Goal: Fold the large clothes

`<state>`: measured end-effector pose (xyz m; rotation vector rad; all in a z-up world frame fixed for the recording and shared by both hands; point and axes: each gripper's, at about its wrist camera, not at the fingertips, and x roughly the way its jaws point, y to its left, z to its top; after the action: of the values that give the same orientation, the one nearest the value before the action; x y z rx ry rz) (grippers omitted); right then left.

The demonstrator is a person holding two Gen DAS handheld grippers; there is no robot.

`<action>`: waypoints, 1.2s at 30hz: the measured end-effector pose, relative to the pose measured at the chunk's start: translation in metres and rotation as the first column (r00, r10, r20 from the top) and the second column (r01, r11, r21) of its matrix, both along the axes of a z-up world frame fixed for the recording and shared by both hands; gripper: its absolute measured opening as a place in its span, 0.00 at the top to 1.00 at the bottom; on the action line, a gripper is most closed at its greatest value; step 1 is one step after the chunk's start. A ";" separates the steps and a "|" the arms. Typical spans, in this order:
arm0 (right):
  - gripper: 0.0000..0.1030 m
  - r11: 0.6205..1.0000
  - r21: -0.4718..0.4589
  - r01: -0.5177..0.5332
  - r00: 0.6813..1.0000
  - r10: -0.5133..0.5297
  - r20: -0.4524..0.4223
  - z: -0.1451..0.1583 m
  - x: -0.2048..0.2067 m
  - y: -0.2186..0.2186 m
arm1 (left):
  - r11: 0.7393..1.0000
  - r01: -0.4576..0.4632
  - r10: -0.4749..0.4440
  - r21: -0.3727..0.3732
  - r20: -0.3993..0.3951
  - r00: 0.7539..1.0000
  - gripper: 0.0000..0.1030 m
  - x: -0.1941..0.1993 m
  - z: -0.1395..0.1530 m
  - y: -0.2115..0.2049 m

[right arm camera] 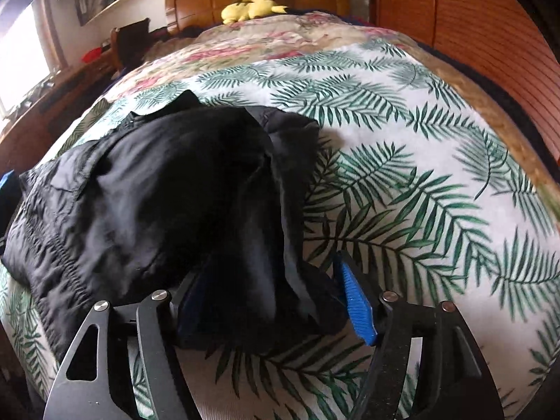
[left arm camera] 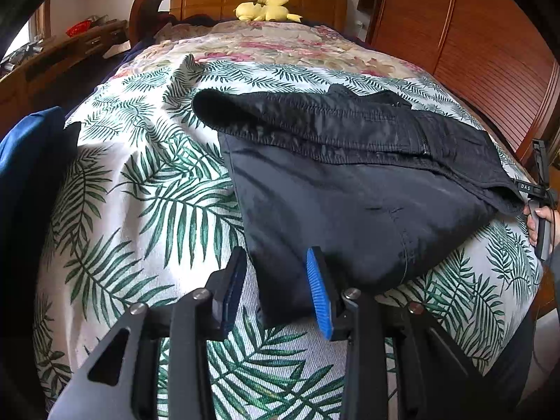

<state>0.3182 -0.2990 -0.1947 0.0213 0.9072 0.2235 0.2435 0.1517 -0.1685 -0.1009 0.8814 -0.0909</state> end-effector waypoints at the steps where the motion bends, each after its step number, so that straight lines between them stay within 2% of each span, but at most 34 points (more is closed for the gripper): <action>1: 0.28 1.000 0.003 0.005 1.000 -0.005 -0.002 -0.002 0.000 -0.001 | 1.000 -0.004 0.004 -0.001 -0.003 1.000 0.66 0.002 -0.002 0.000; 4: 0.24 1.000 0.026 0.017 1.000 -0.017 -0.011 -0.009 0.002 -0.004 | 1.000 -0.018 0.019 0.014 -0.026 0.999 0.64 0.008 -0.009 0.000; 8: 0.23 0.997 0.072 0.025 0.999 -0.022 -0.045 -0.019 0.004 -0.010 | 1.000 -0.030 0.030 -0.002 -0.048 0.998 0.63 0.008 -0.020 0.000; 14: 0.24 0.997 0.068 0.029 0.999 -0.026 -0.033 -0.021 0.003 -0.008 | 0.995 -0.026 0.022 -0.093 -0.043 0.999 0.63 -0.006 -0.027 -0.002; 17: 0.24 0.998 0.060 0.028 0.999 -0.026 -0.025 -0.021 0.002 -0.006 | 0.994 -0.038 0.036 -0.103 -0.023 0.999 0.63 -0.011 -0.028 -0.002; 18: 0.28 0.998 0.063 0.024 0.999 -0.022 -0.025 -0.021 0.002 -0.005 | 0.994 -0.044 0.041 -0.103 -0.024 0.999 0.63 -0.010 -0.028 -0.002; 19: 0.40 0.998 0.068 0.017 1.000 -0.016 -0.025 -0.021 0.002 -0.004 | 0.994 -0.045 0.043 -0.099 -0.023 0.999 0.64 -0.009 -0.028 -0.003; 20: 0.51 0.997 0.076 0.006 1.000 -0.005 -0.019 -0.020 0.001 -0.003 | 0.995 -0.039 0.038 -0.096 -0.021 0.999 0.77 -0.009 -0.028 -0.005; 21: 0.73 0.996 0.085 -0.014 1.000 0.015 -0.013 -0.018 -0.001 0.000 | 0.996 -0.029 0.028 -0.082 -0.012 1.000 0.84 -0.009 -0.025 -0.008; 22: 0.78 0.996 0.086 -0.027 1.000 0.028 -0.011 -0.014 -0.004 0.004 | 0.997 -0.025 0.025 -0.073 -0.002 1.000 0.87 -0.010 -0.022 -0.010; 24: 0.81 0.997 0.074 -0.019 1.000 0.020 -0.004 -0.008 -0.009 0.009 | 0.997 -0.018 0.020 -0.075 0.036 0.999 0.92 -0.015 -0.012 -0.014; 31: 0.86 0.984 0.166 -0.058 0.994 0.040 0.106 0.031 -0.050 0.002 | 1.000 0.004 -0.002 -0.010 0.151 0.988 0.94 -0.052 0.040 -0.027; 36: 0.86 0.983 0.147 -0.107 0.982 0.081 0.172 0.056 -0.106 0.004 | 1.000 0.018 -0.020 0.010 0.186 0.982 0.94 -0.087 0.062 -0.031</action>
<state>0.2125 -0.2952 -0.1391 0.1031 0.7248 0.3786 0.1567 0.1205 -0.1065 -0.0746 0.6954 -0.1124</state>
